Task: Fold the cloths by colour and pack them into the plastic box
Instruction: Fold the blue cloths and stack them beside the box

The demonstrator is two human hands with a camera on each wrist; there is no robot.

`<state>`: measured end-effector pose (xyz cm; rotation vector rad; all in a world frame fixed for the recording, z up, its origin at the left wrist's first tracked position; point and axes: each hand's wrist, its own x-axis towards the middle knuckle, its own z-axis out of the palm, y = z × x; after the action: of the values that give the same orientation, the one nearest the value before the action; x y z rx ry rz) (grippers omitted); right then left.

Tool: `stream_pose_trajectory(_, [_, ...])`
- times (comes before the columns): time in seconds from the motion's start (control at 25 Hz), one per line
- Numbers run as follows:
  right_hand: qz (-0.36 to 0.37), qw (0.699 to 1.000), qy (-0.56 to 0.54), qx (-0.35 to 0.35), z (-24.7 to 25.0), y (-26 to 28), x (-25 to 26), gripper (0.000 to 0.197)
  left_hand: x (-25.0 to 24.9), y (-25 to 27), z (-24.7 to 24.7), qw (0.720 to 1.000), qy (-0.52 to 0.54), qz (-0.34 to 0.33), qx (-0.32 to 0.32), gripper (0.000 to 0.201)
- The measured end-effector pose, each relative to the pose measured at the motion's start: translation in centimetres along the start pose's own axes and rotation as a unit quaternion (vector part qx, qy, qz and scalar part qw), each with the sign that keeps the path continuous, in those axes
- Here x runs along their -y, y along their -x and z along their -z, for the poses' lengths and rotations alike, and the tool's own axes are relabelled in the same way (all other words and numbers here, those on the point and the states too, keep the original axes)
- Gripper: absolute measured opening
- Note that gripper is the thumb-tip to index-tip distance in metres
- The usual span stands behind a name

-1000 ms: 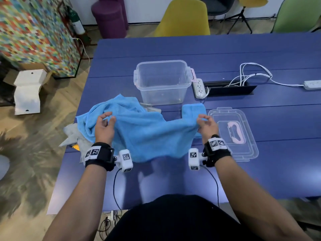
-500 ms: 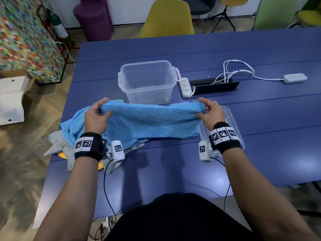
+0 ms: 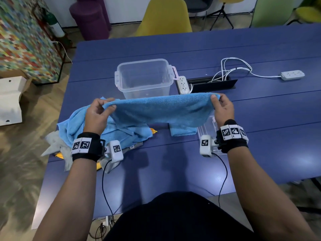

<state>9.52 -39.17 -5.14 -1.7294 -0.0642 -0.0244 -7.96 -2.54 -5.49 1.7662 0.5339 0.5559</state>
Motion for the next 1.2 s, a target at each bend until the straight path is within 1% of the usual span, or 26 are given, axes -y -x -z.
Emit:
stream_pose_trajectory(0.04, [-0.001, 1.000, 0.019, -0.019, -0.1, 0.4, -0.4, 0.013, -0.3, 0.4, -0.3, 0.999, 0.036, 0.015, 0.012, 0.016])
stream_pose_trajectory(0.08, [-0.002, 0.998, 0.050, -0.041, -0.2, 0.9, -0.7, 0.018, -0.4, 0.8, -0.8, 0.999, 0.052, 0.010, 0.010, 0.016])
stream_pose_trajectory(0.16, [-0.024, 0.993, 0.097, -0.068, -0.1, 1.8, -2.1, 0.025, 0.1, 2.2, -2.3, 1.000, 0.019, 0.004, 0.001, 0.014])
stream_pose_trajectory(0.2, [-0.062, 0.987, 0.138, -0.057, 0.4, 2.2, -3.2, 0.030, 1.2, 3.2, -2.9, 1.000, -0.015, 0.019, 0.002, 0.013])
stream_pose_trajectory(0.24, [-0.116, 0.973, 0.200, -0.024, 0.9, 2.6, -4.3, 0.037, 2.9, 4.1, -3.4, 0.998, -0.041, 0.044, 0.013, 0.013])
stream_pose_trajectory(0.28, [-0.172, 0.954, 0.247, 0.012, 1.4, 3.0, -5.5, 0.044, 4.4, 5.0, -3.7, 0.994, -0.048, 0.087, 0.038, 0.013])
stream_pose_trajectory(0.32, [-0.206, 0.936, 0.283, 0.040, 1.9, 3.5, -6.7, 0.046, 6.5, 6.0, -3.9, 0.985, -0.053, 0.145, 0.070, 0.019])
stream_pose_trajectory(0.36, [-0.224, 0.927, 0.298, 0.048, 2.1, 4.1, -8.0, 0.045, 8.5, 7.2, -4.0, 0.973, -0.078, 0.194, 0.095, 0.027])
stream_pose_trajectory(0.4, [-0.233, 0.926, 0.294, 0.041, 2.3, 5.1, -9.1, 0.040, 10.3, 8.5, -4.1, 0.962, -0.117, 0.222, 0.104, 0.031])
stream_pose_trajectory(0.44, [-0.238, 0.928, 0.285, 0.024, 2.2, 6.2, -10.3, 0.037, 11.5, 9.9, -4.3, 0.955, -0.148, 0.240, 0.092, 0.031])
stream_pose_trajectory(0.48, [-0.230, 0.933, 0.275, 0.009, 2.1, 7.3, -11.5, 0.036, 12.5, 11.2, -4.5, 0.951, -0.172, 0.250, 0.058, 0.030])
stream_pose_trajectory(0.52, [-0.215, 0.935, 0.280, 0.003, 2.0, 8.3, -12.6, 0.036, 13.0, 12.5, -4.5, 0.947, -0.181, 0.262, 0.027, 0.032])
stream_pose_trajectory(0.56, [-0.206, 0.929, 0.307, 0.016, 1.9, 9.1, -13.6, 0.033, 13.3, 13.5, -4.4, 0.943, -0.191, 0.272, 0.013, 0.037])
stream_pose_trajectory(0.6, [-0.208, 0.918, 0.335, 0.044, 1.9, 9.8, -14.5, 0.027, 13.6, 14.1, -4.4, 0.936, -0.212, 0.280, 0.019, 0.043])
stream_pose_trajectory(0.64, [-0.220, 0.903, 0.359, 0.089, 1.8, 10.4, -15.2, 0.021, 14.3, 14.4, -4.2, 0.926, -0.243, 0.286, 0.042, 0.047])
stream_pose_trajectory(0.68, [-0.233, 0.889, 0.369, 0.139, 1.6, 11.0, -15.7, 0.018, 14.7, 14.5, -4.0, 0.912, -0.280, 0.292, 0.075, 0.049])
stream_pose_trajectory(0.72, [-0.246, 0.877, 0.375, 0.171, 1.4, 11.6, -16.0, 0.018, 15.6, 14.5, -3.8, 0.898, -0.316, 0.288, 0.107, 0.049])
stream_pose_trajectory(0.76, [-0.247, 0.871, 0.384, 0.182, 1.1, 11.8, -16.0, 0.020, 16.0, 14.4, -3.8, 0.887, -0.344, 0.280, 0.130, 0.047])
stream_pose_trajectory(0.8, [-0.240, 0.870, 0.391, 0.181, 0.8, 11.9, -15.8, 0.025, 16.0, 14.3, -3.9, 0.881, -0.359, 0.272, 0.142, 0.044])
stream_pose_trajectory(0.84, [-0.232, 0.874, 0.388, 0.178, 0.6, 11.8, -15.7, 0.032, 15.6, 14.0, -3.9, 0.883, -0.354, 0.276, 0.139, 0.040])
stream_pose_trajectory(0.92, [-0.220, 0.883, 0.368, 0.191, 0.0, 11.6, -15.1, 0.048, 14.8, 13.6, -3.7, 0.888, -0.330, 0.305, 0.099, 0.039])
stream_pose_trajectory(0.96, [-0.215, 0.880, 0.365, 0.213, -0.3, 11.7, -14.8, 0.055, 14.7, 13.4, -3.4, 0.889, -0.320, 0.320, 0.074, 0.042])
stream_pose_trajectory(1.04, [-0.200, 0.857, 0.397, 0.259, -1.0, 11.8, -14.5, 0.062, 14.3, 13.6, -2.4, 0.893, -0.307, 0.325, 0.047, 0.042])
stream_pose_trajectory(1.08, [-0.194, 0.849, 0.417, 0.261, -1.3, 11.9, -14.4, 0.061, 14.1, 13.9, -2.1, 0.895, -0.307, 0.318, 0.053, 0.041])
stream_pose_trajectory(1.12, [-0.192, 0.852, 0.420, 0.247, -1.8, 12.0, -14.1, 0.057, 14.1, 14.1, -1.9, 0.897, -0.311, 0.306, 0.066, 0.040])
stream_pose_trajectory(1.2, [-0.190, 0.882, 0.377, 0.208, -2.5, 12.2, -13.2, 0.043, 13.1, 14.3, -2.6, 0.907, -0.303, 0.278, 0.090, 0.038])
